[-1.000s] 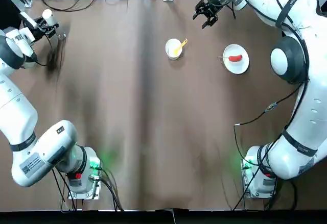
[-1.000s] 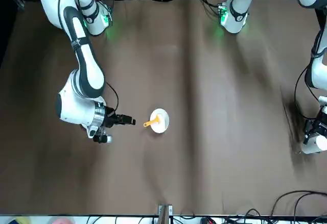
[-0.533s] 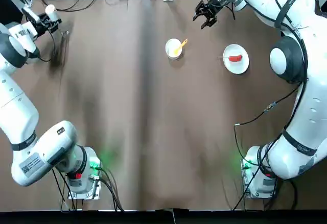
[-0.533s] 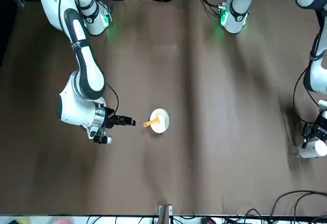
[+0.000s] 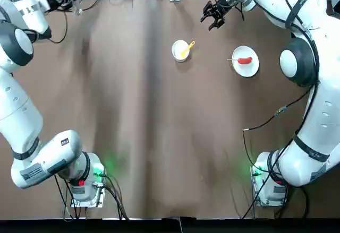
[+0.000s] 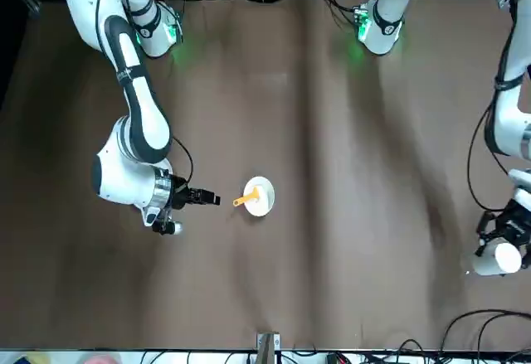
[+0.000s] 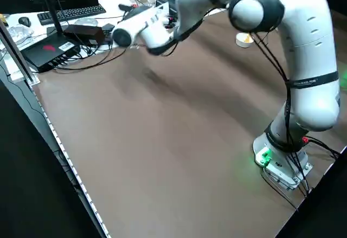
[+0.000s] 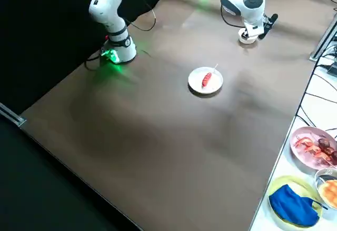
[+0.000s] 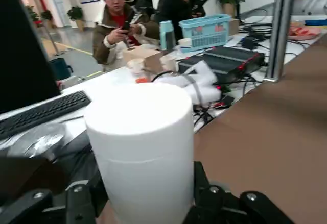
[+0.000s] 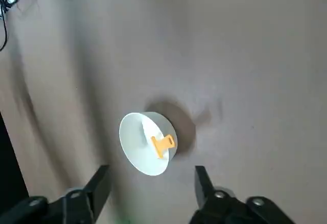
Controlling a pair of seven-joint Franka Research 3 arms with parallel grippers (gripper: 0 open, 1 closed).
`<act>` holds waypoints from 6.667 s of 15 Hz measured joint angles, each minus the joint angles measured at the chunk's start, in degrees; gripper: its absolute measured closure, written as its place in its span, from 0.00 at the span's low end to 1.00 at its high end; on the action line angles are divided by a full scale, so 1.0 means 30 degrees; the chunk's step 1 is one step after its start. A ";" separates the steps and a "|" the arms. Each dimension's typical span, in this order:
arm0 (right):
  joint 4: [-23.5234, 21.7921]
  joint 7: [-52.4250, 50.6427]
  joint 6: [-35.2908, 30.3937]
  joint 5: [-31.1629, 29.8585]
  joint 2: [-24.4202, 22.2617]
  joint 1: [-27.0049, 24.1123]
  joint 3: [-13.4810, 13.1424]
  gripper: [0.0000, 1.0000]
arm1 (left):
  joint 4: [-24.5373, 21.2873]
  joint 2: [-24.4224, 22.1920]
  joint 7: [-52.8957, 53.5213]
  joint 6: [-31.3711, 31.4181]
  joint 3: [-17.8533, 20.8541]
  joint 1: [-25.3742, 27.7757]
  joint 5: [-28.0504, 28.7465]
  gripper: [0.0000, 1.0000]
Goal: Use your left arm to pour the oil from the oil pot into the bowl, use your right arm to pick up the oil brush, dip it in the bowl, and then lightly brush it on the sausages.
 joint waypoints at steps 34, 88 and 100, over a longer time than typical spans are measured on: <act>0.2593 -0.1449 -0.0220 0.0416 0.3214 -0.0159 0.0208 0.41 | -0.5899 -0.1614 -0.0641 1.8763 0.0014 -2.0975 0.0003 0.34; 0.3675 -0.6412 -0.0244 0.1066 0.5400 -0.0084 0.1574 0.71 | -0.2155 0.1799 -0.0818 2.1184 0.3381 -2.3858 -0.2137 0.34; 0.3680 -0.6447 -0.0290 0.1093 0.5405 -0.0082 0.1582 0.74 | -0.2368 -0.0238 -0.0278 1.9696 -0.2948 -1.4643 -0.2151 0.34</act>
